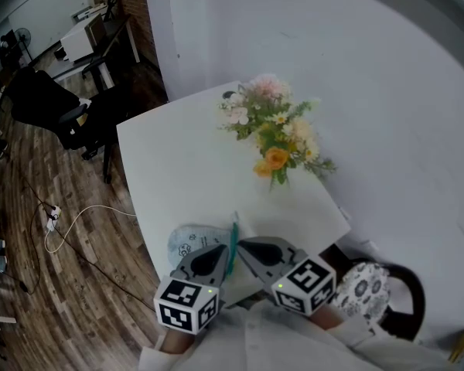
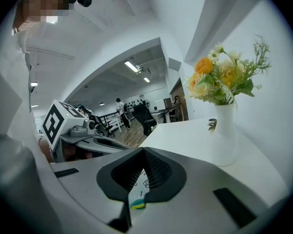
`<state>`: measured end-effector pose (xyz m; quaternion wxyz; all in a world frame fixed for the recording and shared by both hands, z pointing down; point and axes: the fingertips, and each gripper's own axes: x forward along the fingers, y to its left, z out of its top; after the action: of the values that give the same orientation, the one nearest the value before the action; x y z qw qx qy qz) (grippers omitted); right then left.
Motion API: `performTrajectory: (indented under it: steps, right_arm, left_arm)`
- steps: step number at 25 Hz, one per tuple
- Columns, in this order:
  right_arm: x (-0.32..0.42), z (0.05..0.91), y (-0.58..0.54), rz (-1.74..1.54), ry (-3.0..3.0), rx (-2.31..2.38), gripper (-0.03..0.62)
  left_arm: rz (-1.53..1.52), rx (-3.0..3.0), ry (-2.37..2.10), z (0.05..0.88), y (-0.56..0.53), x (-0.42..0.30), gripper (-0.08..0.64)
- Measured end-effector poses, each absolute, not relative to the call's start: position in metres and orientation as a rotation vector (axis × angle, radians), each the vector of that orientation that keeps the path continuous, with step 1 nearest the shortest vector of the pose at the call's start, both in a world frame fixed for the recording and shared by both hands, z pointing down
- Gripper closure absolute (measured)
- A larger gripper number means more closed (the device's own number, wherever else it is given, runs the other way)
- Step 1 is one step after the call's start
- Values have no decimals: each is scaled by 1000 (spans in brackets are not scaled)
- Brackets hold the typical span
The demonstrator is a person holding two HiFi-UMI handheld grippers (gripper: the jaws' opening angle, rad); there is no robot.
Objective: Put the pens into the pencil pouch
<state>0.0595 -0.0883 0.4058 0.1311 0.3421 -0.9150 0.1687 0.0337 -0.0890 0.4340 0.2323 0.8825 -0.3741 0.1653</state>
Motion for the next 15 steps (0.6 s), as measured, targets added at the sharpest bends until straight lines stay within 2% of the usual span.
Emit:
performTrajectory:
  steps: [15]
  right_arm:
    - [61,413,-87,489,-2645,987,586]
  left_arm:
    - [471,2390,-1039,442,-87,29,554]
